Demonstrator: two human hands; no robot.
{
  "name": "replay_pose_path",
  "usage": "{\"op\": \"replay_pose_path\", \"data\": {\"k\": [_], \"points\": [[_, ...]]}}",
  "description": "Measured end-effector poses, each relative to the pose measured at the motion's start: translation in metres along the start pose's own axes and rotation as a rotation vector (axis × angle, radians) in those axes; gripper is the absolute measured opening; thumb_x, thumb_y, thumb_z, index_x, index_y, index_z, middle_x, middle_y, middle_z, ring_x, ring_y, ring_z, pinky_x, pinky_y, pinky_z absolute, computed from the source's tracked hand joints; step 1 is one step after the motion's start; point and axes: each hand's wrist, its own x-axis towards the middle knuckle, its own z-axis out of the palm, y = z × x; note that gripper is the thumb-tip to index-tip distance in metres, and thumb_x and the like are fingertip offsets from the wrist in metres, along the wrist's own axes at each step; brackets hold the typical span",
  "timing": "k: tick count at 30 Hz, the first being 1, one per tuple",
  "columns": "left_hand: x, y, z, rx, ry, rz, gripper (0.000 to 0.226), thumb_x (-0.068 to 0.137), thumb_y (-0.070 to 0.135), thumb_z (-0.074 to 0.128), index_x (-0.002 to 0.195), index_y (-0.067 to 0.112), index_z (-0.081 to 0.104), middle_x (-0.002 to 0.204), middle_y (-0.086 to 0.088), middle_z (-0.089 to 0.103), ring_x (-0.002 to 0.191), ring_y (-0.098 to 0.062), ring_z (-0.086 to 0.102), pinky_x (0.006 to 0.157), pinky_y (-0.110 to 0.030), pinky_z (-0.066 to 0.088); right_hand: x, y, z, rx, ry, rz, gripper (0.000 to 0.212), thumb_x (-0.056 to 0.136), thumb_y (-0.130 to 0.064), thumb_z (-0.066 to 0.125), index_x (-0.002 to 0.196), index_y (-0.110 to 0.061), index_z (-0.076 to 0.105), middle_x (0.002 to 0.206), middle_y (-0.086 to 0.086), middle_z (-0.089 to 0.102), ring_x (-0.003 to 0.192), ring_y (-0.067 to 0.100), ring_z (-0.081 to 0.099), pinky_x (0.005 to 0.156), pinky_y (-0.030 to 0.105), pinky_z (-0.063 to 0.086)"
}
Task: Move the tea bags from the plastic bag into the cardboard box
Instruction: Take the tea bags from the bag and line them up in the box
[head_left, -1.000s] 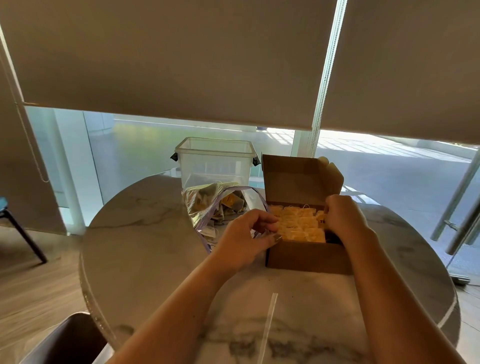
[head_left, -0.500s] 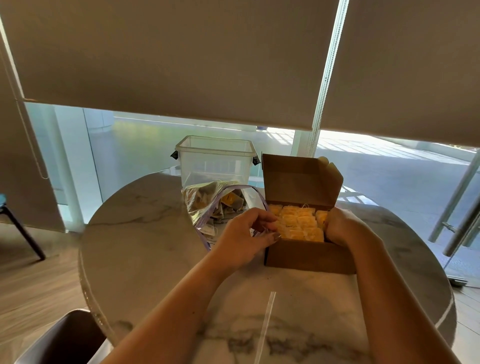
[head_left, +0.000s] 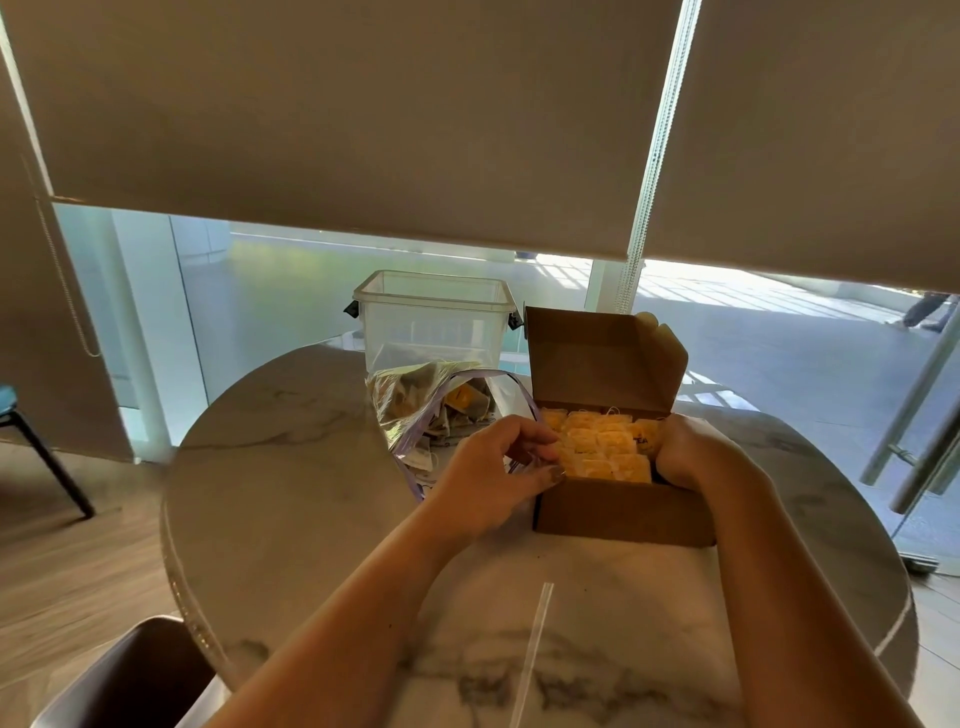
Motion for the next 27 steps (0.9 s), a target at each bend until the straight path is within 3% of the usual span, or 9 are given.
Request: {"op": "replay_pose_path", "data": {"k": [2,5,8,10,13,15,19,22,27], "points": [[0.0,0.0,-0.001,0.019,-0.005,0.003,0.029,0.081,0.018,0.07,0.099,0.036,0.056,0.095,0.016,0.064,0.09,0.008,0.056,0.074,-0.003,0.042,-0.001,0.001,-0.003,0.006,0.035,0.001,0.019,0.091,-0.006,0.051,0.107,-0.001,0.058,0.091,0.011,0.053,0.081,0.021,0.051,0.06,0.023,0.038],[-0.001,0.002,-0.008,0.104,0.078,0.043,0.023,0.085,0.015,0.066,0.098,0.033,0.061,0.095,0.02,0.061,0.091,0.009,0.054,0.073,-0.011,0.045,-0.004,0.005,-0.01,0.074,0.228,-0.043,0.02,0.089,-0.006,0.057,0.107,-0.002,0.065,0.104,0.016,0.063,0.082,0.021,0.053,0.072,0.025,0.041],[-0.003,0.003,-0.025,0.224,0.314,0.346,0.02,0.079,-0.002,0.06,0.084,0.015,0.069,0.089,0.016,0.06,0.092,0.007,0.052,0.079,-0.015,0.046,-0.013,0.001,-0.018,0.311,0.476,-0.178,0.025,0.089,0.0,0.054,0.111,-0.005,0.065,0.115,0.015,0.064,0.1,0.027,0.06,0.086,0.031,0.044],[-0.003,-0.003,-0.038,0.36,0.458,0.516,0.018,0.074,0.004,0.054,0.075,0.01,0.071,0.09,0.008,0.063,0.095,0.004,0.049,0.081,-0.023,0.043,-0.019,-0.008,-0.02,0.5,0.516,-0.319,0.024,0.091,-0.003,0.055,0.111,-0.011,0.065,0.111,0.008,0.066,0.096,0.021,0.064,0.083,0.026,0.048],[0.0,-0.013,-0.055,0.566,0.573,0.523,0.015,0.071,0.014,0.057,0.069,0.018,0.072,0.099,0.008,0.063,0.103,-0.012,0.045,0.08,-0.026,0.027,-0.035,-0.033,-0.015,0.719,0.361,-0.508,0.019,0.09,-0.011,0.058,0.099,-0.026,0.063,0.094,-0.005,0.067,0.077,0.007,0.067,0.063,0.014,0.052],[0.0,-0.019,-0.062,0.549,0.553,0.409,0.017,0.068,0.007,0.063,0.069,0.022,0.071,0.104,0.009,0.062,0.106,-0.008,0.042,0.08,-0.027,0.025,-0.049,-0.052,-0.008,0.795,0.187,-0.597,0.021,0.088,-0.011,0.061,0.094,-0.031,0.062,0.089,-0.01,0.068,0.074,0.006,0.068,0.06,0.013,0.053],[-0.002,-0.02,-0.072,0.226,0.495,0.221,0.043,0.074,-0.013,0.058,0.078,0.029,0.068,0.116,0.008,0.057,0.103,-0.001,0.052,0.08,-0.019,0.051,-0.067,-0.086,0.015,0.732,-0.075,-0.743,0.024,0.089,-0.006,0.059,0.106,-0.021,0.067,0.103,-0.007,0.068,0.094,0.004,0.065,0.082,0.016,0.052],[-0.005,-0.018,-0.077,0.187,0.542,0.162,0.035,0.076,-0.013,0.054,0.084,0.016,0.073,0.121,0.008,0.055,0.103,0.012,0.05,0.077,-0.004,0.044,-0.066,-0.108,0.032,0.586,-0.123,-0.769,0.036,0.091,-0.001,0.052,0.123,-0.016,0.06,0.122,-0.001,0.062,0.109,0.008,0.056,0.089,0.014,0.041],[-0.007,-0.022,-0.077,0.106,0.565,0.181,0.045,0.077,-0.015,0.05,0.089,0.022,0.071,0.104,0.007,0.066,0.097,0.005,0.059,0.079,-0.006,0.044,-0.03,-0.15,0.061,0.374,-0.066,-0.751,0.041,0.087,-0.004,0.053,0.128,-0.011,0.055,0.133,0.008,0.049,0.125,0.024,0.044,0.102,0.028,0.036]]}}
